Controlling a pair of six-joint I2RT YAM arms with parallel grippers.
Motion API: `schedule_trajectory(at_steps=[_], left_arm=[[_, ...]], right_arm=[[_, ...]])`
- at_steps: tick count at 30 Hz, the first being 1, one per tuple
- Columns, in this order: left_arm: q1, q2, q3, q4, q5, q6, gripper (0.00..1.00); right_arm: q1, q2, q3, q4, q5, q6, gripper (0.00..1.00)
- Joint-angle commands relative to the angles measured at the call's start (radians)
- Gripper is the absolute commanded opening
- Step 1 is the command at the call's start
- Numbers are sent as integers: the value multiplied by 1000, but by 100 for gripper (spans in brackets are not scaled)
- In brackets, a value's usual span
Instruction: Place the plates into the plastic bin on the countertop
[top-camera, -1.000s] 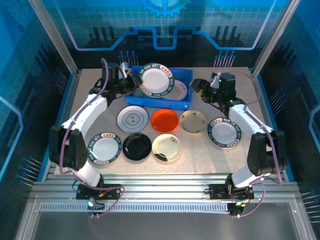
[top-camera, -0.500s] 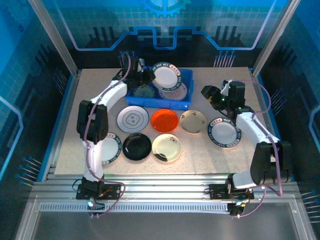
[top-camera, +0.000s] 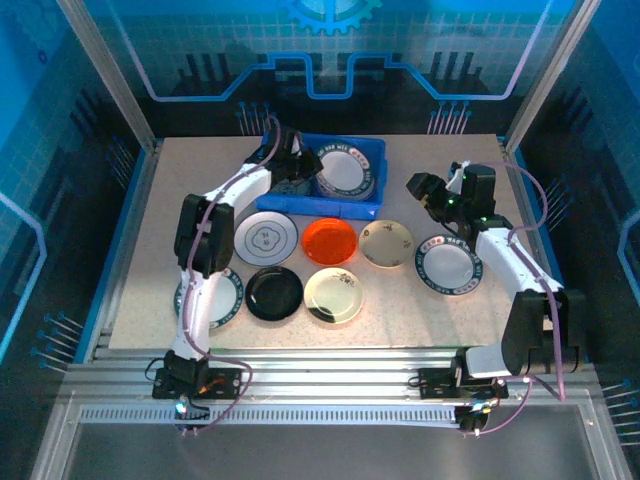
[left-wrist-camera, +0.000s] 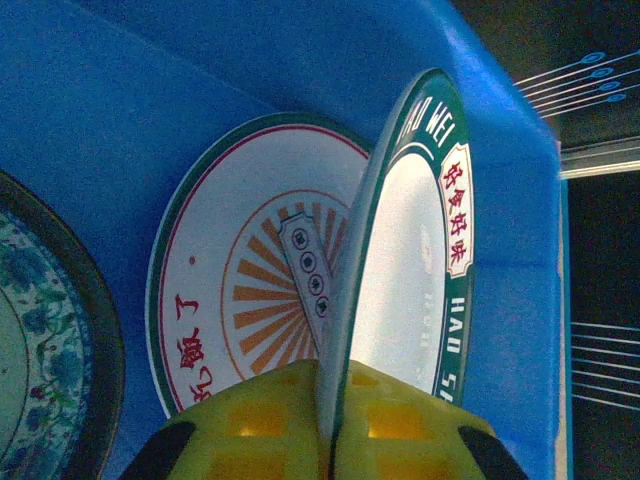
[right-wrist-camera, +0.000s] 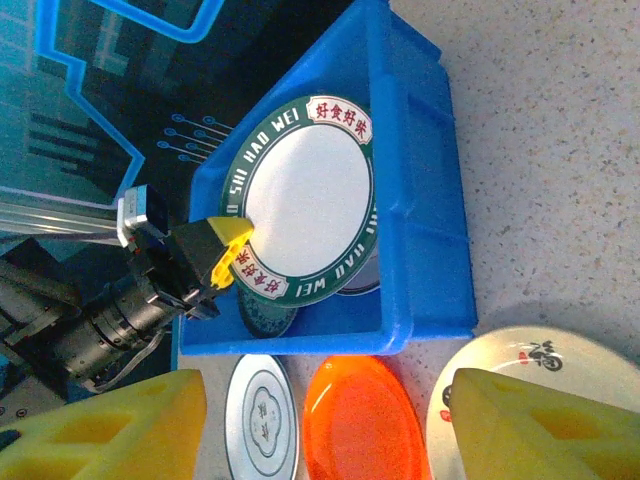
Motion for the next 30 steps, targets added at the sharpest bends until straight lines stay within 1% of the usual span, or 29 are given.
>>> schedule_trajectory(at_steps=[1,8,13,14,17,23,26,30], left_arm=[[-16,26,61,0,-2,9,0],[-24,66,92,-21,-1,4,0],[-28,101,149,-84,-11,17,0],[-29,105,156,-95,-14,21,7],[-30,108,165,-113,-29,33,23],[-38,100,165,-135,-65,54,38],[-45,90,161,-135,-89,80,52],[-47,99,189,-166,-96,109,61]], right_arm=[[-13,-14,-9,-5,-3,-19,66],[-17,3,-13,-1,-8,-20,66],[-22,26,-8,-1,-22,-16,66],[-22,28,-8,1,-23,-15,66],[-22,26,-8,-3,-18,-20,66],[-28,36,-9,-3,-34,-15,67],[-28,31,-15,0,-29,-18,67],[-28,27,-4,-39,-19,-43,67]])
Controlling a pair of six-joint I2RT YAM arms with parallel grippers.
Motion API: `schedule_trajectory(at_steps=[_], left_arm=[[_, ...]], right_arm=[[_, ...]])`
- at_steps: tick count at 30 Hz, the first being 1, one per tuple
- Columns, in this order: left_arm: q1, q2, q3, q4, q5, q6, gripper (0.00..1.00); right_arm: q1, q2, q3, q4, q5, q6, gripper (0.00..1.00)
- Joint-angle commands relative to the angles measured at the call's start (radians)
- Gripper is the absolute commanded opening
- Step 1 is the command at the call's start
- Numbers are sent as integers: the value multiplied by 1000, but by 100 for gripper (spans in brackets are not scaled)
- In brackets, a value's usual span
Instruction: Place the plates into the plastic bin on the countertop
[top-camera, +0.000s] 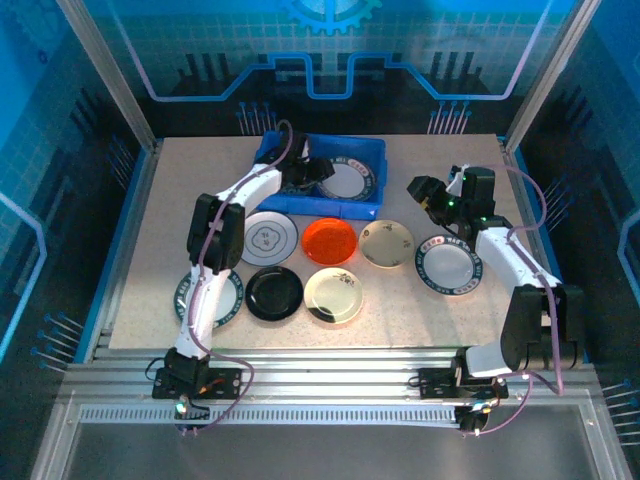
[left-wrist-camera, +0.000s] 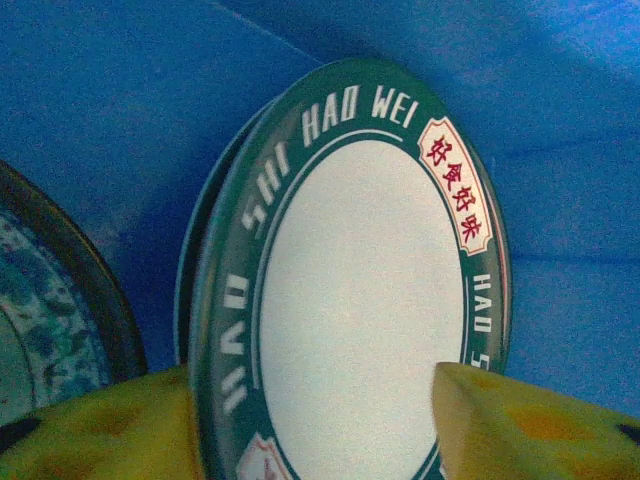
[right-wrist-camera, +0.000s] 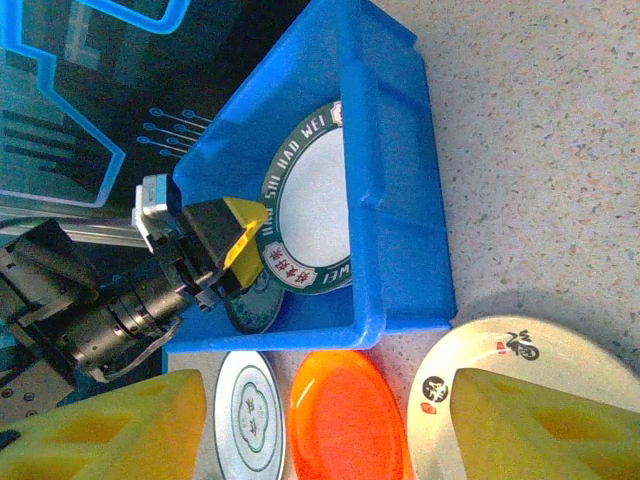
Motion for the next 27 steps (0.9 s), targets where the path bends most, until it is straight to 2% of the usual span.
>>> schedule_trajectory(at_steps=[1,8,13,19,21,23,25,27], left_arm=[[-14,-6,54,-35,-21,41,63],[-16,-10,86,-106,-57,77,70],[-16,-13,111,-126,-65,99,95],[-17,-18,149,-163,-86,119,96],[-19,-34,151,-176,-108,127,99],[-25,-61,157,-208,-159,137,99],[-33,-106,154,-252,-258,120,99],[-45,-203,64,-205,-309,132,99]], right_arm=[[-14,1,2,-37,-4,-35,67],[-10,-14,14,-99,31,-69,67],[-10,-19,21,-129,51,-92,67],[-1,-23,23,-144,57,-104,67],[4,-25,22,-156,61,-113,67],[9,-33,20,-172,69,-129,67],[15,-43,19,-194,76,-147,67],[23,-59,17,-223,89,-171,67]])
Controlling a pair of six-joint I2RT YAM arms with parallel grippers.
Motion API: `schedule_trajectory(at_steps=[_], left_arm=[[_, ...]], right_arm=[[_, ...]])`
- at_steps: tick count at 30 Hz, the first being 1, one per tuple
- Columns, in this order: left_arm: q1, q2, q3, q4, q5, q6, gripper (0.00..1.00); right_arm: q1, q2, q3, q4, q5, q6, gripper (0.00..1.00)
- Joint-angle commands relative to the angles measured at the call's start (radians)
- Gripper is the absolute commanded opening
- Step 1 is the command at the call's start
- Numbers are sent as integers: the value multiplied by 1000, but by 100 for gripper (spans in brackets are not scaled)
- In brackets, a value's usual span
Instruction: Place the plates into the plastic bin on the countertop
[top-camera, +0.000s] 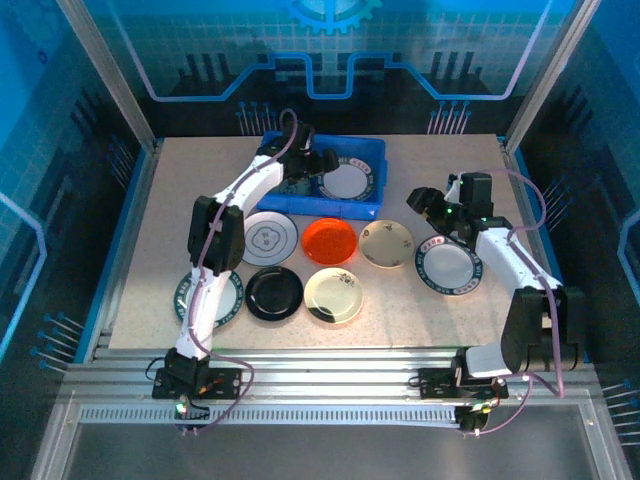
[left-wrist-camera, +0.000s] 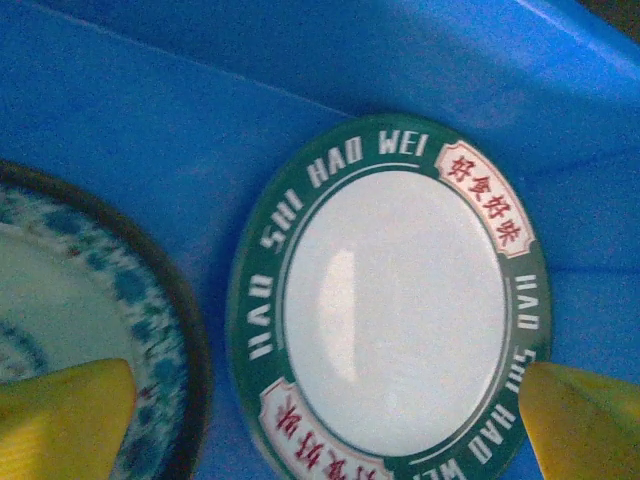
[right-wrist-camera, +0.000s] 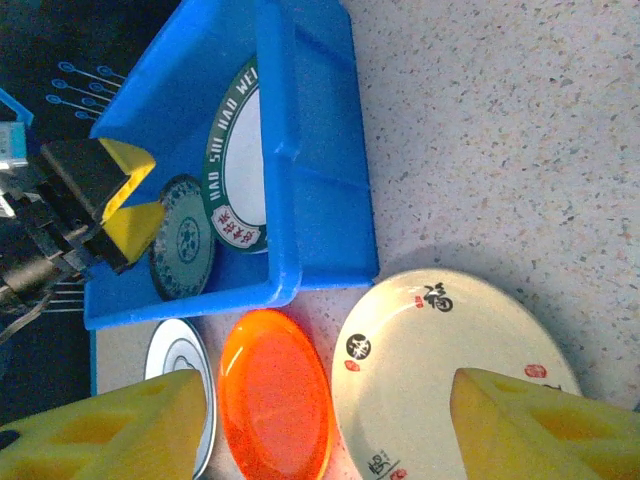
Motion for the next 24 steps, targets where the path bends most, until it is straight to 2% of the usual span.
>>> schedule_trajectory(at_steps=[1,4,7,9,13,17,22,24], left_arm=[[-31,-243,-126,41,-147,19,99],[-35,-443,-379,229,-101,-55,99],[-37,-552,-435,170,36,-91,99],[-57,-633,-511,188,103,-73,99],[-117,-801,-686,183,89,-33,99],[-159,-900,-826,197,189,-65,99],[-245,-969,-957,245,203,-86,99],[-271,-978,-995,269,193,-79,98]], right_arm=[[23,-51,14,-71,35,-62,67],[43,-68,3,-107,61,-92,67],[54,-75,-3,-139,98,-120,66],[53,-80,-3,-156,108,-127,64],[57,-112,-14,-179,116,-134,57],[65,-119,-15,-195,144,-180,55],[69,-27,36,-202,139,-295,49],[84,32,77,-230,183,-353,46]])
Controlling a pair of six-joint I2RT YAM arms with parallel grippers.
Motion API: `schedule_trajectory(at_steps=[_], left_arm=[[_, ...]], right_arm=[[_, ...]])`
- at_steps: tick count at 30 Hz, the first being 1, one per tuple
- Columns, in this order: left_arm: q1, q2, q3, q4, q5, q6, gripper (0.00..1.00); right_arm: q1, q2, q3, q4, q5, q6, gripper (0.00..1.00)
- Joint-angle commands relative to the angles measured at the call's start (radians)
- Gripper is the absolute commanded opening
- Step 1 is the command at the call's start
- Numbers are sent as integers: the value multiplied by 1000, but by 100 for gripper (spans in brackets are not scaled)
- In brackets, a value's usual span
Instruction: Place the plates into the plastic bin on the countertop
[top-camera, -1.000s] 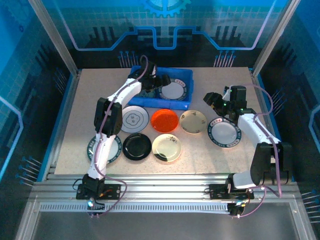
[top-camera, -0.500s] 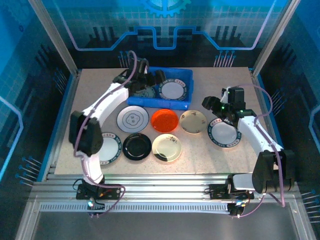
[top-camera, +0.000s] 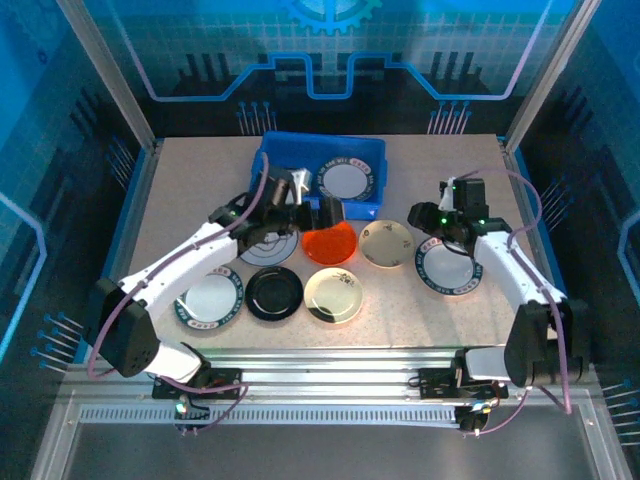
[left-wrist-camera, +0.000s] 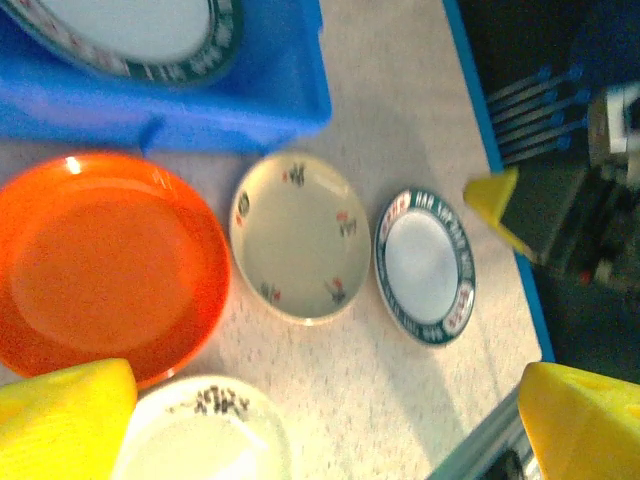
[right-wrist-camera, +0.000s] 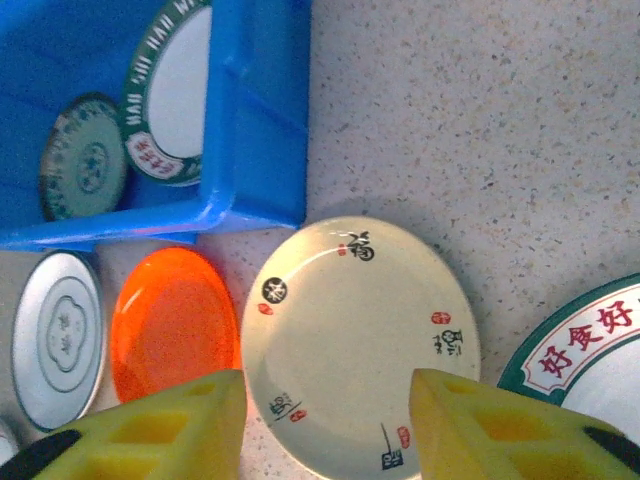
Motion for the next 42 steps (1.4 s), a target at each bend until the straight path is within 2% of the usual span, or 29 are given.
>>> schedule_trajectory(at_steps=[1,10,13,16,25,33,38,42], left_arm=[[-40,-47,-50,65,26,-8,98],[-60,-47,-104,112,52,-9,97],[-61,-55,-128,132,55,-17,97],[-61,-63,-135,120,39,-4,97],[-61,-43,-131,114,37,15,97],[-57,-14,-134,121,39,9,97],[-44,0,-133,118,48,7,97],[-34,13,-137,125,53,1,97]], right_arm=[[22,87,72,-54,35,-129,46],[-2,240,218,-115,31,-345,48],[-30,276,228,-106,-20,-390,48],[-54,306,223,-92,-74,-402,45],[-46,384,204,-70,-77,-408,41],[-19,454,224,-91,-35,-416,38],[7,519,274,-160,12,-443,33],[17,553,298,-195,43,-447,33]])
